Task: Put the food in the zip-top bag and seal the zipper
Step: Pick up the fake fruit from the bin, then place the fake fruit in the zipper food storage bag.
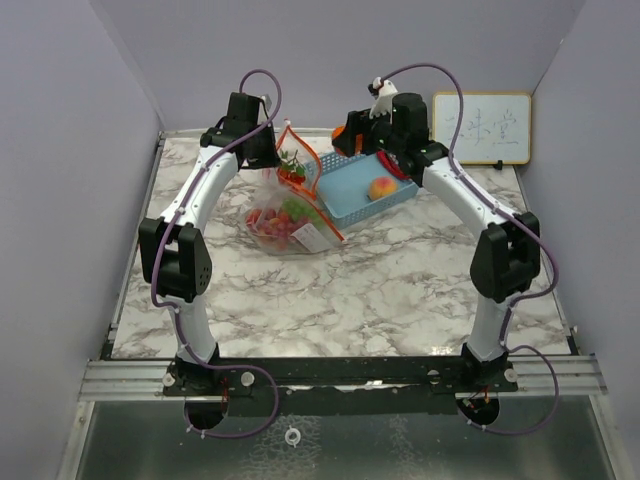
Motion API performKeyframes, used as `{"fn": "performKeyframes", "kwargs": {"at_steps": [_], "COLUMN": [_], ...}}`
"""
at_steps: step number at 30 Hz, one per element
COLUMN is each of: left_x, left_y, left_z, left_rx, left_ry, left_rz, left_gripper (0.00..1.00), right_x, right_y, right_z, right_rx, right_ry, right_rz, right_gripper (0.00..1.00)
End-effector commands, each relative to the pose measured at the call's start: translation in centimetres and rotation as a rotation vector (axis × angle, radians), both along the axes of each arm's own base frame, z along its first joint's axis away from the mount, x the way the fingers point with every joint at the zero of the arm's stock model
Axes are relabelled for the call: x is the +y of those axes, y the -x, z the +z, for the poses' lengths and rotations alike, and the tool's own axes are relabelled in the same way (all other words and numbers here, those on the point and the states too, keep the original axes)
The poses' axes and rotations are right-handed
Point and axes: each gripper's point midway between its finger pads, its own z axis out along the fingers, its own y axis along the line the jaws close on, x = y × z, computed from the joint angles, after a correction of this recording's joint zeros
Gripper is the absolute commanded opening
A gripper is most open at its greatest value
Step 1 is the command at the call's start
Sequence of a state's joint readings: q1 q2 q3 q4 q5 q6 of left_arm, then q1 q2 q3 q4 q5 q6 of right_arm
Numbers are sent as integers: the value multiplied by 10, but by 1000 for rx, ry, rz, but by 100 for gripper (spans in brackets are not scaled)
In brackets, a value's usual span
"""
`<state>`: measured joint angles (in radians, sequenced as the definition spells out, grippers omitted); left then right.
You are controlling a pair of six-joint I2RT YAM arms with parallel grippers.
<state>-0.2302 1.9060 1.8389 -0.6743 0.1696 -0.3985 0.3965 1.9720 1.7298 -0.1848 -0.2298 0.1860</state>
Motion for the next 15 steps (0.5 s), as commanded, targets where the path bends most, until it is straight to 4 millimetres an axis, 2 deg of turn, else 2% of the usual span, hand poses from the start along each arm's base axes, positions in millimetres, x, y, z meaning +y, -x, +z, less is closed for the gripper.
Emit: {"fn": "performKeyframes", "kwargs": {"at_steps": [1,3,6,12,15], "left_x": [-8,-12,-18,-28,-31], "left_y": [3,3,6,15,21], "left_z": [13,16,21,39,42], "left_rx": [-20,-22,-22,-38,-33], "left_ry": [61,81,119,192,215], "left_rz": [-25,-33,-52,-83,-89], "left_gripper": [0,0,0,0,0], "right_x": [72,91,111,121,113], "right_y": [68,83,81,48,32], "right_z": [80,88,75,32,13], "right_rx": [-113,-118,-75,9,33], "right_ry": [-221,-244,-268,-259,-197], "right_rz": [354,425,427,330,236], "right_gripper": [49,53,54,64,71]}}
